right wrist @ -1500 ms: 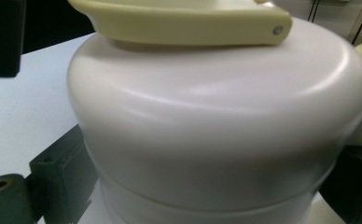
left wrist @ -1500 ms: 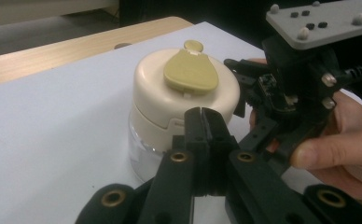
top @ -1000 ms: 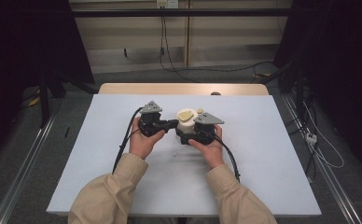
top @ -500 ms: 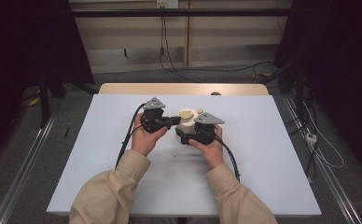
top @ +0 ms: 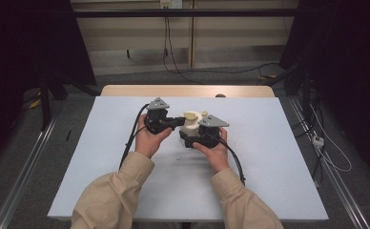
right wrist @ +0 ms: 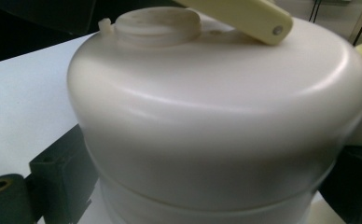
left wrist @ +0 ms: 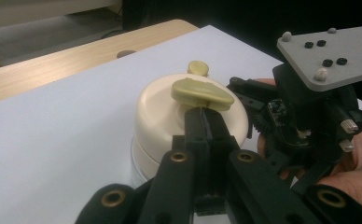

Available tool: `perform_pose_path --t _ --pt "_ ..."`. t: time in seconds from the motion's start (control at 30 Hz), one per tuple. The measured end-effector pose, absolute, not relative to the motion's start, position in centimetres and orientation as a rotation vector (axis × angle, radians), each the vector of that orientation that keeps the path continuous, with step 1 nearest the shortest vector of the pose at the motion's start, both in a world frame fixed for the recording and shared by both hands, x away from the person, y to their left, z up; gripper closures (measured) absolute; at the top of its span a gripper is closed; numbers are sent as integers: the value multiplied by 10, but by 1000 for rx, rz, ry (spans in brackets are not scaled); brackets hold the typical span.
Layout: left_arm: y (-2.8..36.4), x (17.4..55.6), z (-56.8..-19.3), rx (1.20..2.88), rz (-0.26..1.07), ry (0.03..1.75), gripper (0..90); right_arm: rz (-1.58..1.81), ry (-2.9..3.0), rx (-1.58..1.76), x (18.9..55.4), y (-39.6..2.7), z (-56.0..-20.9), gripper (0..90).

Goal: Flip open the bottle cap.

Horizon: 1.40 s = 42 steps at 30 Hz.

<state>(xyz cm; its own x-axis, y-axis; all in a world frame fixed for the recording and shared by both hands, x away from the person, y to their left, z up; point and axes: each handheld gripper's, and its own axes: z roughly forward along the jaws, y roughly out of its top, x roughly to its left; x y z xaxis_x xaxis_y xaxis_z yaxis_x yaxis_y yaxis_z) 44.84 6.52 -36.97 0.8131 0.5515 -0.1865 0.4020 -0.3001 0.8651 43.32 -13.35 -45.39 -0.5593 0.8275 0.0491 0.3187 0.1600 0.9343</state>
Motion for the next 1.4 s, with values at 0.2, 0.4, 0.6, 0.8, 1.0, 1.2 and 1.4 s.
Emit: perform_pose_path --t 0.2,0.4,0.6,0.8,1.0,1.2,1.4 --pt "64 449 -370 1925 172 720 900 1393 1961 1086 433 -133 -454 51" --pt "64 449 -370 1919 172 720 900 1393 1961 1085 433 -133 -454 51" --pt "64 450 -370 1916 167 727 900 1393 1961 1086 433 -133 -454 51" --pt "63 451 -369 1911 169 724 900 1393 1961 1086 433 -133 -454 51" --pt "61 452 -368 1907 173 723 900 1391 1961 1087 433 -133 -454 51" --pt "57 452 -368 1906 175 723 900 1390 1961 1088 433 -133 -454 51" --pt "57 454 -367 1902 180 725 900 1391 1960 1088 433 -133 -454 51"
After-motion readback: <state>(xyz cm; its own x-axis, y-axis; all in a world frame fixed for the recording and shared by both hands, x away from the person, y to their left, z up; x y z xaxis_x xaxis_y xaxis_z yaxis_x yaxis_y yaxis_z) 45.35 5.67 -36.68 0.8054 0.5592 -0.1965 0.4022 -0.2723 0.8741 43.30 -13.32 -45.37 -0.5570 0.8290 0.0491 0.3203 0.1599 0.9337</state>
